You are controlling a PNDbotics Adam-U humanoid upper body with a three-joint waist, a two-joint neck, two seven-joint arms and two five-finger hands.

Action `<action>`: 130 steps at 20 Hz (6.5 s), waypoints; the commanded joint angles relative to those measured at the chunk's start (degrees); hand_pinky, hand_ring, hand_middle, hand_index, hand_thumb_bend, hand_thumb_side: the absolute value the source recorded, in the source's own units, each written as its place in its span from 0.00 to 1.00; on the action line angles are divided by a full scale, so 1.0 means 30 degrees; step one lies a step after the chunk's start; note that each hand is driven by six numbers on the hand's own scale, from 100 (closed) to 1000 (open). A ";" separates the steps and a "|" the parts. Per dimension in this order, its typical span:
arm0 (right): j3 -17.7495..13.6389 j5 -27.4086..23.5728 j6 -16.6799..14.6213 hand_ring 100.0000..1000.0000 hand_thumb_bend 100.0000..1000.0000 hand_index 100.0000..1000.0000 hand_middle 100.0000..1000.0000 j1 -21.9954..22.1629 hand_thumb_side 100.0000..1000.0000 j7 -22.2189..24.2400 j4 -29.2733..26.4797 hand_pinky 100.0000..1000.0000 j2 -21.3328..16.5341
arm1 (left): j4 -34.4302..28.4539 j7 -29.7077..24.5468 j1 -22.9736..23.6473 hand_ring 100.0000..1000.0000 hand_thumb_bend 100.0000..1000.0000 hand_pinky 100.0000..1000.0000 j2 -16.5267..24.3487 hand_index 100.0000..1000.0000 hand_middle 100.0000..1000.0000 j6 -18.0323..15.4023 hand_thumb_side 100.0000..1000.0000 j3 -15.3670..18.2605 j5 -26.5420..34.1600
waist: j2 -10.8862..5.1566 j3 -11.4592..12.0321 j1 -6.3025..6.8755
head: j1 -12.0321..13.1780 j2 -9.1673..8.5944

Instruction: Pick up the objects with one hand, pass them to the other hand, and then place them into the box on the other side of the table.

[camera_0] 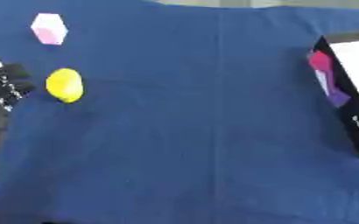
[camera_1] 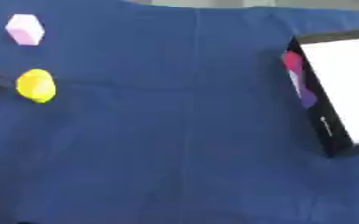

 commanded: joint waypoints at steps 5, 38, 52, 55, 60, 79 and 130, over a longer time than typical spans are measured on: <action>-0.0412 -0.0156 -0.0547 1.00 0.00 1.00 0.92 -0.0133 0.48 -0.0498 -0.0371 0.87 -0.0339 | -0.0018 0.1633 -0.0190 0.66 0.12 0.85 0.2348 0.80 0.66 -0.0380 0.80 0.1577 0.0418 | -0.1662 0.0217 0.0202 | -0.0782 0.0247; -0.0004 0.0532 -0.3053 1.00 0.00 1.00 0.93 0.0887 0.47 -0.0557 -0.0371 0.86 -0.1595 | 0.4402 0.3028 -0.4229 0.80 0.52 0.85 1.4500 0.85 0.74 0.4070 0.13 -0.3391 -0.6704 | -0.1461 -0.0407 0.0437 | 0.1723 0.0118; 0.0335 0.0823 -0.3253 1.00 0.00 1.00 0.92 0.0837 0.48 -0.0248 -0.0371 0.86 -0.1730 | 1.0450 -0.0737 -1.0015 0.82 0.63 0.84 1.3251 0.82 0.75 0.2160 0.00 -0.6322 -1.0468 | -0.1236 -0.0666 0.0434 | 0.2765 -0.0399; 0.0409 0.0991 -0.3314 1.00 0.00 1.00 0.92 0.0829 0.48 -0.0206 -0.0371 0.86 -0.1728 | 1.1597 -0.1480 -1.0976 0.82 0.63 0.85 1.2779 0.82 0.75 0.1594 0.00 -0.6405 -1.1212 | -0.1132 -0.0726 0.0451 | 0.2804 -0.0634; 0.0534 0.1372 -0.3381 1.00 0.00 1.00 0.92 0.0766 0.48 -0.0139 -0.0371 0.86 -0.1656 | 1.2514 -0.2727 -1.1976 0.82 0.64 0.84 1.2298 0.80 0.75 0.0664 0.00 -0.6226 -1.2458 | -0.0859 -0.0991 0.0597 | 0.2432 -0.1088; 0.1258 0.2924 -0.3078 1.00 0.00 1.00 0.91 -0.0061 0.48 0.0220 -0.0371 0.86 -0.0794 | 1.3353 -0.7468 -1.3373 0.81 0.67 0.84 1.1003 0.77 0.75 -0.0127 0.00 -0.4537 -1.7199 | 0.0428 -0.2468 0.1061 | 0.1563 -0.1095; 0.2516 0.5708 -0.1860 1.00 0.00 1.00 0.91 -0.1072 0.43 0.0701 -0.0371 0.87 0.0951 | 1.5901 -0.5815 -1.5271 0.82 0.69 0.82 1.0019 0.75 0.75 0.1755 0.00 -0.1460 -2.3998 | 0.2212 -0.4086 0.1329 | 0.4168 -0.2568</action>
